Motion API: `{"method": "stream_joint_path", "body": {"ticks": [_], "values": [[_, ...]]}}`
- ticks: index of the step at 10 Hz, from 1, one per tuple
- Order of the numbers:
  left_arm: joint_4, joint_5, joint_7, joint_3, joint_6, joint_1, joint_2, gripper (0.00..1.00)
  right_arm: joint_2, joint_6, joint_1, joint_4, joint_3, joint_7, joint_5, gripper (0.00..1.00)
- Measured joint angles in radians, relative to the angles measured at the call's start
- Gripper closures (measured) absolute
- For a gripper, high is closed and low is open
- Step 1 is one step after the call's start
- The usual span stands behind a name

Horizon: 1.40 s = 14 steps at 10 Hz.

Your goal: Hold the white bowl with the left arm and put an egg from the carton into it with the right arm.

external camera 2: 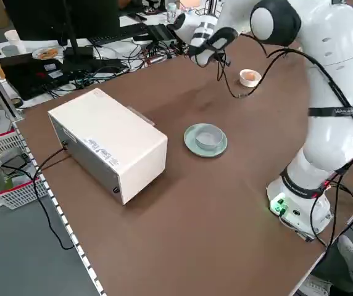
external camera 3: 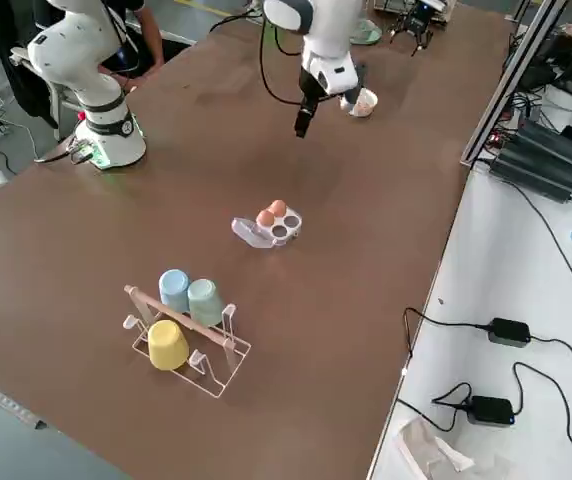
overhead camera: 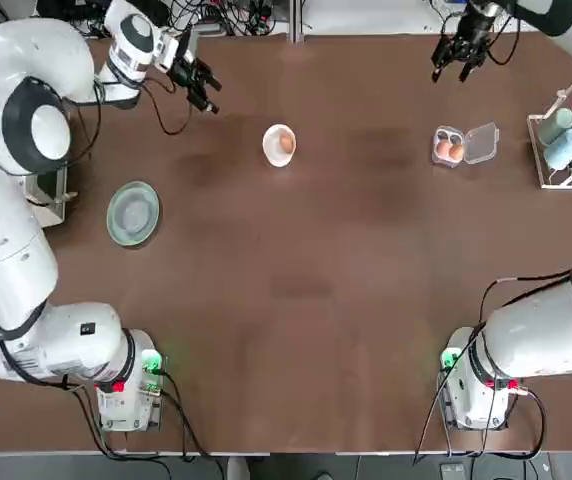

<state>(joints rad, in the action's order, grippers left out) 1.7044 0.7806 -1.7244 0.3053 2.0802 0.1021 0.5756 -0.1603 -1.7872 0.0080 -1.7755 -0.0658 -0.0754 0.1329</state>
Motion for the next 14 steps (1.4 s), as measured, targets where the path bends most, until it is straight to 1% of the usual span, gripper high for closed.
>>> {"method": "stream_joint_path", "body": {"ticks": [1, 2, 3, 5, 6, 7, 9, 11, 12, 13, 14], "values": [[-0.001, -0.073, 0.070, 0.000, 0.002, -0.007, -0.026, 0.00, 0.034, 0.030, -0.008, 0.000, 0.005, 0.015, -0.007, 0.00], [-0.003, -0.174, 0.157, 0.000, 0.003, -0.009, -0.058, 0.00, 0.067, 0.060, -0.013, 0.000, 0.017, 0.022, -0.027, 0.00], [-0.004, -0.252, 0.243, -0.002, 0.003, -0.008, -0.099, 0.00, 0.099, 0.088, -0.016, 0.000, 0.030, 0.026, -0.052, 0.00], [-0.002, -0.331, 0.404, -0.016, 0.000, -0.008, -0.184, 0.00, 0.148, 0.144, -0.023, 0.017, 0.049, 0.034, -0.084, 0.00], [0.000, -0.355, 0.526, -0.028, -0.014, -0.008, -0.221, 0.00, 0.159, 0.177, -0.026, 0.048, 0.052, 0.050, -0.091, 0.00], [0.000, -0.384, 0.663, -0.036, -0.037, -0.007, -0.254, 0.00, 0.162, 0.201, -0.027, 0.086, 0.052, 0.065, -0.094, 0.00], [0.000, -0.510, 0.895, -0.039, -0.091, -0.005, -0.321, 0.00, 0.162, 0.207, -0.027, 0.121, 0.052, 0.073, -0.095, 0.00], [0.000, -0.600, 1.111, -0.041, -0.174, -0.004, -0.382, 0.00, 0.161, 0.206, -0.027, 0.124, 0.052, 0.075, -0.096, 0.00], [-0.003, -0.617, 1.184, -0.042, -0.215, 0.000, -0.408, 0.00, 0.161, 0.203, -0.027, 0.123, 0.052, 0.075, -0.096, 0.00], [-0.015, -0.649, 1.245, -0.044, -0.265, 0.007, -0.426, 0.00, 0.159, 0.198, -0.027, 0.123, 0.052, 0.076, -0.096, 0.00], [-0.050, -0.689, 1.336, -0.045, -0.323, 0.012, -0.433, 0.00, 0.158, 0.197, -0.027, 0.123, 0.052, 0.076, -0.096, 0.00]]}}
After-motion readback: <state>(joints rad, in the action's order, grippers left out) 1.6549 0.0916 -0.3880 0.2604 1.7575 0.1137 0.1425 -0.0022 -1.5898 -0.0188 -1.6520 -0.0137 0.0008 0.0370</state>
